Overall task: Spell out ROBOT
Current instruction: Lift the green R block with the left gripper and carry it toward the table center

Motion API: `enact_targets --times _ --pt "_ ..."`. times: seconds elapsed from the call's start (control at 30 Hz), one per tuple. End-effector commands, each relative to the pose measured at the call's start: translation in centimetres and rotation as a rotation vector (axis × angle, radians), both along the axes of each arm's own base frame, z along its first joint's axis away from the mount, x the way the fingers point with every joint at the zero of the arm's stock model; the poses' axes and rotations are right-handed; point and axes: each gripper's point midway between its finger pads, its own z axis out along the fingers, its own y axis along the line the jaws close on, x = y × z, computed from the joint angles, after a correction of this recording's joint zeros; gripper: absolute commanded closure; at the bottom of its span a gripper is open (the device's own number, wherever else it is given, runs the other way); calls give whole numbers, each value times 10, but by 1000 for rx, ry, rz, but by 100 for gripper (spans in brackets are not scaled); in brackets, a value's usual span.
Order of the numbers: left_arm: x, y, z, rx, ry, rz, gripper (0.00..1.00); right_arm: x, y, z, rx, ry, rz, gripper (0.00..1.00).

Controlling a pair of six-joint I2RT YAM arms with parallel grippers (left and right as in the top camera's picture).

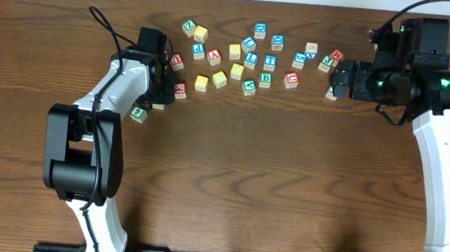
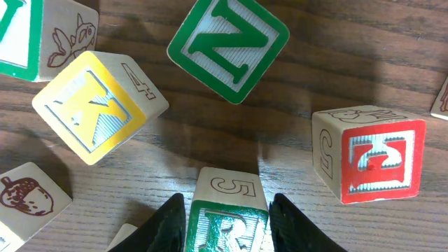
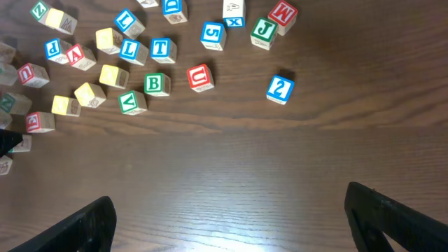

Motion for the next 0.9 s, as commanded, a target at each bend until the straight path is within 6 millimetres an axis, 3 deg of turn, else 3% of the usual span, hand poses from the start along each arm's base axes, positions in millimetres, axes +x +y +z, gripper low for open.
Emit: enact_targets --times 0.0,0.73,0.87 --pt "-4 0 -9 7 23 -12 61 2 -1 4 -2 -12 8 1" --pt "-9 0 -16 8 35 -12 63 2 -1 4 -2 -12 8 1" --pt "-9 0 -16 8 31 -12 67 2 -1 4 -2 -12 8 1"
